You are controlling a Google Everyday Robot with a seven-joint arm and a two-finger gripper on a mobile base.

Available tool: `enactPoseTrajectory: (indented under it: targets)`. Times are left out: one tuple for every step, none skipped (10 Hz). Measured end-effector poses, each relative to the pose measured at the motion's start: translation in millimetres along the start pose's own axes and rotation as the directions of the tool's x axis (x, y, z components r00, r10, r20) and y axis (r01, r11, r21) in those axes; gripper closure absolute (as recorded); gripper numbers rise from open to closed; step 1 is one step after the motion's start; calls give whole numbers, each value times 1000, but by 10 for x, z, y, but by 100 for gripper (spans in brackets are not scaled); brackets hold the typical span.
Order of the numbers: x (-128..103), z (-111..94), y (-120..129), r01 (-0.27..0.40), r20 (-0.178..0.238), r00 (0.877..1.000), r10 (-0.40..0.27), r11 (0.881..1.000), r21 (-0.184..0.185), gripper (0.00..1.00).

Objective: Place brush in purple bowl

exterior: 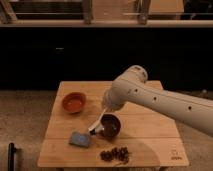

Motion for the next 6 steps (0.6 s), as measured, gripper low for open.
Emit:
enactPoseTrajectory:
  targets:
    - [-5, 85, 2, -12, 33, 999, 11, 1000, 10, 99]
    - [-6, 136, 4, -19, 53, 998, 19, 1000, 17, 99]
    - [-4, 223, 3, -33, 88, 996, 30, 999, 28, 99]
    - [-5, 281, 7, -44, 110, 993, 40, 998, 36, 99]
    - [-3, 354, 31, -64, 141, 988, 56, 997, 50, 99]
    - [4, 391, 58, -78, 158, 985, 68, 995, 58, 99]
